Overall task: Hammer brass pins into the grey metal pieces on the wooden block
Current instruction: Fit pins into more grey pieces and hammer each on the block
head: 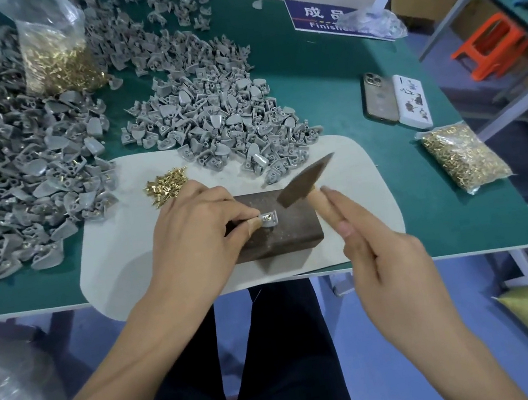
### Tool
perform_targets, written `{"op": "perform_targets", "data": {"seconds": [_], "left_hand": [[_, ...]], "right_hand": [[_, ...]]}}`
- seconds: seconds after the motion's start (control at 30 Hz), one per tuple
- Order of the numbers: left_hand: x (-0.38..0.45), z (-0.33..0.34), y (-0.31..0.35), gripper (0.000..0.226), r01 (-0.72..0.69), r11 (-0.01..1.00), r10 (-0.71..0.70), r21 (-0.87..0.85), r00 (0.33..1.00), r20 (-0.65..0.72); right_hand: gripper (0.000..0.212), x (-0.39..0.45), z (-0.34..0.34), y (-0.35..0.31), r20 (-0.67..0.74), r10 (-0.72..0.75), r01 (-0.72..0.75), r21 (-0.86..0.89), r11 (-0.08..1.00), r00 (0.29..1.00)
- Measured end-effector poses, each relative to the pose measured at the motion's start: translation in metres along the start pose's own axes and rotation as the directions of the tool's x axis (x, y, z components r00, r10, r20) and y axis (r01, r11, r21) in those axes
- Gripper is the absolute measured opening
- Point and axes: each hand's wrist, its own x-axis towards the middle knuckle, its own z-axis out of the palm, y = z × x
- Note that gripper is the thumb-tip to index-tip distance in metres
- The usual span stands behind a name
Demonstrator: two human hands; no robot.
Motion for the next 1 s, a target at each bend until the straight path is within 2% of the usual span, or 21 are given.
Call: {"op": "perform_targets", "data": {"seconds": [0.07, 0.17, 0.2, 0.33, 0.4, 0.47, 0.53, 0.63, 0.67, 0.77, 0.8, 1.0], "left_hand": [[0.000, -0.001, 0.001, 0.008, -0.014, 1.000, 0.014, 0.004, 1.000, 0.010], [0.002, -0.004, 0.001, 0.008, -0.045, 0.999, 0.044, 0.012, 0.998, 0.034], [0.002, -0.004, 0.000, 0.009, -0.045, 0.999, 0.045, 0.018, 0.998, 0.045], [0.004, -0.007, 0.000, 0.011, -0.052, 0.998, 0.051, 0.019, 0.997, 0.066], [0.005, -0.007, -0.001, 0.011, -0.054, 0.998, 0.052, 0.019, 0.996, 0.076], [0.006, -0.008, -0.002, 0.011, -0.053, 0.998, 0.051, 0.025, 0.995, 0.082], [0.006, -0.008, -0.002, 0.012, -0.052, 0.998, 0.050, 0.023, 0.995, 0.081], [0.007, -0.008, -0.002, 0.012, -0.055, 0.998, 0.053, 0.019, 0.995, 0.087], [0.007, -0.007, -0.003, 0.012, -0.056, 0.998, 0.054, 0.019, 0.995, 0.087], [0.007, -0.008, -0.003, 0.013, -0.061, 0.998, 0.059, 0.018, 0.994, 0.089], [0.007, -0.008, -0.003, 0.013, -0.066, 0.998, 0.064, 0.020, 0.994, 0.088], [0.005, -0.007, -0.002, 0.014, -0.063, 0.998, 0.062, 0.013, 0.996, 0.068]], "right_hand": [[0.045, -0.003, 0.003, -0.001, -0.057, -0.003, 0.005, 0.049, 0.999, 0.998], [0.045, -0.005, 0.009, -0.006, 0.065, -0.019, 0.021, -0.041, 0.999, 0.998], [0.044, -0.004, 0.007, -0.004, 0.063, -0.019, 0.022, -0.058, 0.998, 0.998], [0.044, -0.005, 0.004, -0.003, -0.105, 0.033, -0.023, 0.091, 0.996, 0.994], [0.043, -0.003, 0.009, -0.006, -0.029, 0.027, -0.025, 0.092, 0.996, 0.999], [0.045, 0.000, 0.008, -0.005, 0.065, 0.012, -0.014, 0.022, 1.000, 0.998], [0.041, 0.002, 0.001, -0.002, -0.007, -0.002, 0.001, -0.016, 1.000, 1.000], [0.043, -0.002, 0.002, -0.003, -0.184, -0.005, 0.029, 0.127, 0.992, 0.983], [0.044, -0.003, 0.006, -0.006, -0.172, -0.009, 0.033, 0.136, 0.990, 0.985], [0.045, -0.006, 0.017, -0.007, 0.039, -0.026, 0.024, 0.052, 0.998, 0.999], [0.045, -0.007, 0.017, -0.007, 0.067, -0.019, 0.018, 0.021, 1.000, 0.998], [0.045, -0.002, 0.006, -0.008, 0.113, 0.012, -0.006, -0.048, 0.999, 0.993]]}}
